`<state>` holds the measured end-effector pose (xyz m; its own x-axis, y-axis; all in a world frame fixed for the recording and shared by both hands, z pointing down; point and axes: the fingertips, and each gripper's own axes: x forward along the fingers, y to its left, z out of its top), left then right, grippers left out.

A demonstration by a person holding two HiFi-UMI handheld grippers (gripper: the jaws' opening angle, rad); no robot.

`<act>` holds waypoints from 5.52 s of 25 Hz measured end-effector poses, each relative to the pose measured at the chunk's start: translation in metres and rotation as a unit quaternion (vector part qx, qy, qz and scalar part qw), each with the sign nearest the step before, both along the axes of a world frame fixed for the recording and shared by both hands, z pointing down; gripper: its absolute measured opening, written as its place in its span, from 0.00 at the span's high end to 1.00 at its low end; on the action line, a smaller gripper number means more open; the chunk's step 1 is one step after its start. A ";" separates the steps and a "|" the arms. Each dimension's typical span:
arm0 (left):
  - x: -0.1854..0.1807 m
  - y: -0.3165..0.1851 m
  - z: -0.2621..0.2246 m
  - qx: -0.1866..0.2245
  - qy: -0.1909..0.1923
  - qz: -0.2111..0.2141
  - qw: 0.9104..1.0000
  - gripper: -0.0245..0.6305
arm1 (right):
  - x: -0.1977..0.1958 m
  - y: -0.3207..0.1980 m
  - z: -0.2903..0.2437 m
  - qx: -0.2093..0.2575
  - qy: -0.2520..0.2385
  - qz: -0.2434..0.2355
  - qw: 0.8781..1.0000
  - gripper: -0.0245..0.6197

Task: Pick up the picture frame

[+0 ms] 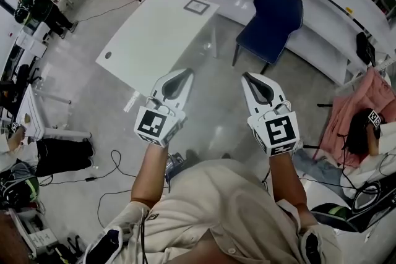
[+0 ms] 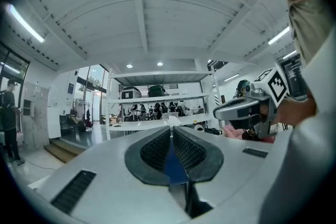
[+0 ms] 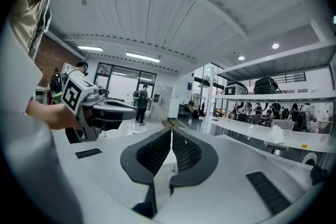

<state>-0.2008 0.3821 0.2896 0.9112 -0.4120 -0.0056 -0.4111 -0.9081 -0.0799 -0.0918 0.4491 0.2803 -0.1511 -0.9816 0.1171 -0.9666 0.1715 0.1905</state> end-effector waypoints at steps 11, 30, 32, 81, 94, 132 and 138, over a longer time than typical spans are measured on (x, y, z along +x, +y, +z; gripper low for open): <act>0.010 -0.009 0.006 -0.007 0.000 -0.011 1.000 0.92 | 0.012 -0.008 0.011 -0.014 -0.004 -0.009 1.000 0.92; 0.036 -0.167 0.022 -0.029 0.015 0.030 0.999 0.92 | 0.031 -0.158 0.022 -0.033 0.006 0.030 0.999 0.92; 0.037 -0.184 0.023 -0.032 0.013 0.036 0.999 0.92 | 0.033 -0.175 0.022 -0.035 0.005 0.036 0.999 0.92; 0.267 -0.401 0.052 -0.068 -0.021 -0.104 0.992 0.92 | 0.285 -0.428 0.049 -0.051 -0.022 -0.100 0.993 0.92; 0.272 -0.494 0.085 -0.100 -0.003 -0.122 0.987 0.92 | 0.281 -0.515 0.067 -0.076 -0.007 -0.110 0.991 0.92; 0.213 -0.694 0.289 -0.327 0.008 -0.259 0.909 0.92 | 0.203 -0.767 0.255 -0.253 0.005 -0.224 0.941 0.92; 0.215 -0.705 0.338 -0.376 -0.006 -0.286 0.881 0.92 | 0.203 -0.792 0.311 -0.302 0.004 -0.249 0.920 0.92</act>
<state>0.0140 -0.3233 0.6279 0.5508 -0.6870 0.4740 -0.8225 -0.3503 0.4480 0.1108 -0.3427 0.5915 -0.5622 -0.5459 0.6212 -0.7380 0.6701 -0.0790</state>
